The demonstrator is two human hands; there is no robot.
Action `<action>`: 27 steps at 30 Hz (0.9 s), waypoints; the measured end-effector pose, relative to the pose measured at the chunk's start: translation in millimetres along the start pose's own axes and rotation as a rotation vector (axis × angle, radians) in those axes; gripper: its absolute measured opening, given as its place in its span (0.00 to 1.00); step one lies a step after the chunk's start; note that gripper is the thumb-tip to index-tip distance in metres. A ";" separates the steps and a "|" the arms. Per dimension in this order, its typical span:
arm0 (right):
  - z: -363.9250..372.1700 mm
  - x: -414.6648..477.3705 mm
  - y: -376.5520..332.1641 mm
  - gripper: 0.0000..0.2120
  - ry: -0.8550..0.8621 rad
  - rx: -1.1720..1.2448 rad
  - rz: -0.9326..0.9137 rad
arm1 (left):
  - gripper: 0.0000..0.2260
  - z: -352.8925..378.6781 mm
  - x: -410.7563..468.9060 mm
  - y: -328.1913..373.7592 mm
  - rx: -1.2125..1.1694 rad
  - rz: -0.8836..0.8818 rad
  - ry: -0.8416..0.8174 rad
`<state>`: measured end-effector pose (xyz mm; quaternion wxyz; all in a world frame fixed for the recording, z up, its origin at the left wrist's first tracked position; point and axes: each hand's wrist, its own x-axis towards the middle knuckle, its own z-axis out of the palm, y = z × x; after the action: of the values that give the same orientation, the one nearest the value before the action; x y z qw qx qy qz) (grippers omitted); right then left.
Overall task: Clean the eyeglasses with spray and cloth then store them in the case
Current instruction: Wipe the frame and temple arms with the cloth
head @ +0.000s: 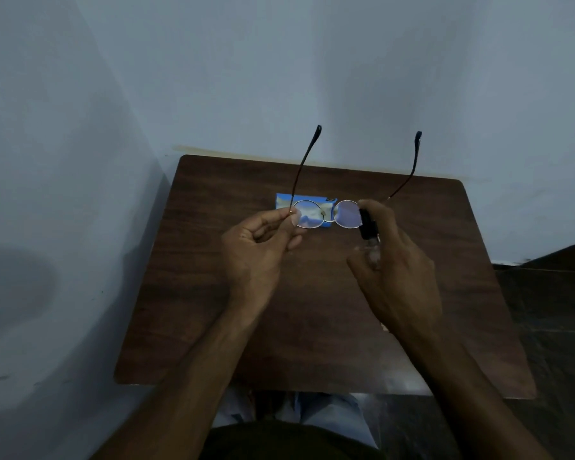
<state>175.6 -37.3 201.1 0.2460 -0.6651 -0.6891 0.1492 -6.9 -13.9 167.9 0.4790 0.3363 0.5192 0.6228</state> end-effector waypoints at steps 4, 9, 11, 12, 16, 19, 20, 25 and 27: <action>6.2 -0.1 12.4 0.31 -0.004 -0.022 -0.015 | 0.10 2.4 -1.0 0.7 -0.029 -0.004 0.008; 3.2 0.7 15.4 0.31 0.075 0.022 0.000 | 0.11 2.2 -4.5 -0.5 -0.010 -0.003 0.008; 4.3 -1.2 17.2 0.31 0.078 0.029 -0.020 | 0.11 3.0 -5.8 -1.0 -0.003 -0.005 0.004; 5.4 -2.0 18.8 0.32 0.078 0.038 -0.028 | 0.11 3.7 -6.4 -1.0 -0.006 -0.007 0.004; 7.3 -4.1 27.6 0.33 0.048 0.042 -0.048 | 0.11 7.8 -8.5 0.3 -0.018 -0.018 0.006; 7.5 -5.2 31.3 0.33 0.089 0.128 -0.027 | 0.11 10.5 -10.6 -0.6 -0.042 -0.033 0.007; 7.6 -5.7 32.2 0.34 0.098 0.147 -0.031 | 0.10 11.0 -11.7 -0.9 -0.043 -0.037 0.004; 7.6 -13.9 41.5 0.33 0.075 0.278 -0.051 | 0.10 12.9 -14.6 -4.8 -0.055 -0.051 -0.003; 9.5 -19.9 55.9 0.34 0.066 0.413 -0.057 | 0.10 12.0 -13.6 -6.3 -0.073 -0.061 0.008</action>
<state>217.5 -51.9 160.6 0.4036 -0.5852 -0.6540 0.2587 10.0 -22.8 165.6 0.5079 0.3000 0.5079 0.6277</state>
